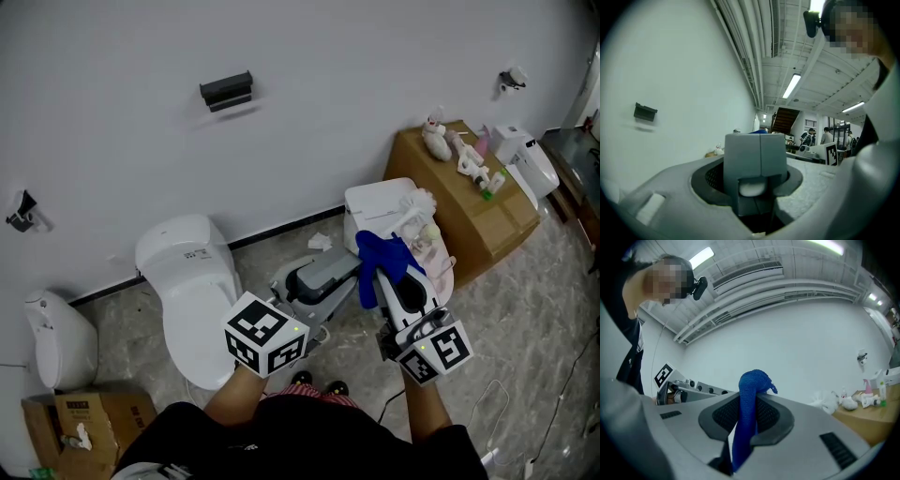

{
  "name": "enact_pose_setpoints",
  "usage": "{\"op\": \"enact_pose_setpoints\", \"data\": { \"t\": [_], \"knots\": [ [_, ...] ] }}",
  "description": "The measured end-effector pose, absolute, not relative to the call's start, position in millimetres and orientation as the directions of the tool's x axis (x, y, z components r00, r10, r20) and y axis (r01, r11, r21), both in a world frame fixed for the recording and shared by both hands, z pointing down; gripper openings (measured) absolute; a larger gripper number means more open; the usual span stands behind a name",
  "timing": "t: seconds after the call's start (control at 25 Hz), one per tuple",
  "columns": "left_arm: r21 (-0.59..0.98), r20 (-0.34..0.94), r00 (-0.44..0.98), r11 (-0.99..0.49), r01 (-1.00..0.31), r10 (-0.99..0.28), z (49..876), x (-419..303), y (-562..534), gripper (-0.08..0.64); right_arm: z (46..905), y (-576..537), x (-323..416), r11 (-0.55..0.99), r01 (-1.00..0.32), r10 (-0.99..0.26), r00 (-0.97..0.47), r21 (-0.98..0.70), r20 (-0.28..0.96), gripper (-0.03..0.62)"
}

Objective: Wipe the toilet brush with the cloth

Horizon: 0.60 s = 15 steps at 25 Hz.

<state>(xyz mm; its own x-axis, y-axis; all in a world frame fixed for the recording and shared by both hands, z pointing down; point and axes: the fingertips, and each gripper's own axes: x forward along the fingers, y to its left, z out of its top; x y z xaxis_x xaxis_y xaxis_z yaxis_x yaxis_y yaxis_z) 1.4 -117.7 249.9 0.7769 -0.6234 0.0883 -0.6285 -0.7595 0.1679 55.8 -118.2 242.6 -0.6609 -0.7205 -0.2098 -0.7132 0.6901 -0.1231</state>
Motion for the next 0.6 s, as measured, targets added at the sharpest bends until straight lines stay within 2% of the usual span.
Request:
{"op": "enact_pose_setpoints", "data": {
  "t": [0.6],
  "knots": [
    [0.116, -0.032, 0.816, -0.813, -0.57, -0.577, 191, 6, -88, 0.184, 183, -90, 42, 0.723, -0.686, -0.64, -0.709, 0.082, -0.295, 0.069]
  ]
}}
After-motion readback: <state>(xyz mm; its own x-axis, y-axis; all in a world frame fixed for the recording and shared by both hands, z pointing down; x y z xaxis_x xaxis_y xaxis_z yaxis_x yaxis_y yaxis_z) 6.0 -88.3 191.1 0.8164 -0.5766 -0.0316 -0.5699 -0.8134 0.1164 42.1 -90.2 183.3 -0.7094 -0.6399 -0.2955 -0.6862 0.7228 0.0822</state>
